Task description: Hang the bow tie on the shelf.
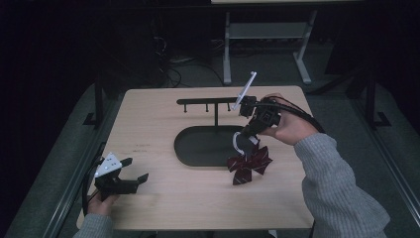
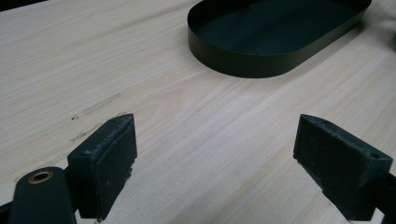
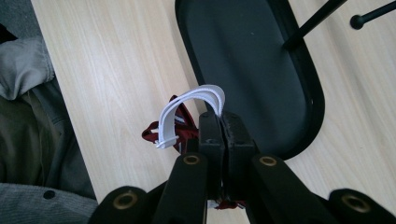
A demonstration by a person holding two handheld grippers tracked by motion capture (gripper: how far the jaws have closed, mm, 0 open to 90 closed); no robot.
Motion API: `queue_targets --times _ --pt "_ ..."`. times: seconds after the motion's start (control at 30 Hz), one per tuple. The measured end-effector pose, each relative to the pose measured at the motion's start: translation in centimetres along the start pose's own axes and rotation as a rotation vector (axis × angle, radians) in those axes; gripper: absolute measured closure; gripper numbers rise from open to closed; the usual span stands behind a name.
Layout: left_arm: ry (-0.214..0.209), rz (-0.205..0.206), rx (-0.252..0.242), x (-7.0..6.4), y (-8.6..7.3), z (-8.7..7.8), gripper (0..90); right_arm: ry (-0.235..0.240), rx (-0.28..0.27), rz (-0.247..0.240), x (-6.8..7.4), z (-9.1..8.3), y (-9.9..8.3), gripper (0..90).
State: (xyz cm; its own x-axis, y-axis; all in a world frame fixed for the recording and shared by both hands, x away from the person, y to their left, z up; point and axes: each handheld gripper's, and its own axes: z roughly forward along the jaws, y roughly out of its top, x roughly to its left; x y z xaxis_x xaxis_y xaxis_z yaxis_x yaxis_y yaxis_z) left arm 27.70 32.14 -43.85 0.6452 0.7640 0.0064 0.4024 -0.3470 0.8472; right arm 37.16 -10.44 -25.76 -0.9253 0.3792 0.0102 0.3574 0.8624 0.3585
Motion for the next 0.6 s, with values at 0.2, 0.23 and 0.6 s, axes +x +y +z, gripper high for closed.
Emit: queue_targets --times 0.2,0.23,0.6 --pt "0.001 0.000 -0.001 0.0 0.0 -0.1 12.9 -0.002 -0.007 0.005 -0.6 -0.1 0.7 87.5" --pt "0.001 0.000 0.000 0.0 0.0 -0.1 12.9 0.001 -0.007 0.004 -0.7 -0.1 0.8 87.5" --pt "-0.004 0.001 0.002 0.1 0.0 -0.1 12.9 0.007 -0.008 0.003 -1.3 -0.3 2.2 87.5"
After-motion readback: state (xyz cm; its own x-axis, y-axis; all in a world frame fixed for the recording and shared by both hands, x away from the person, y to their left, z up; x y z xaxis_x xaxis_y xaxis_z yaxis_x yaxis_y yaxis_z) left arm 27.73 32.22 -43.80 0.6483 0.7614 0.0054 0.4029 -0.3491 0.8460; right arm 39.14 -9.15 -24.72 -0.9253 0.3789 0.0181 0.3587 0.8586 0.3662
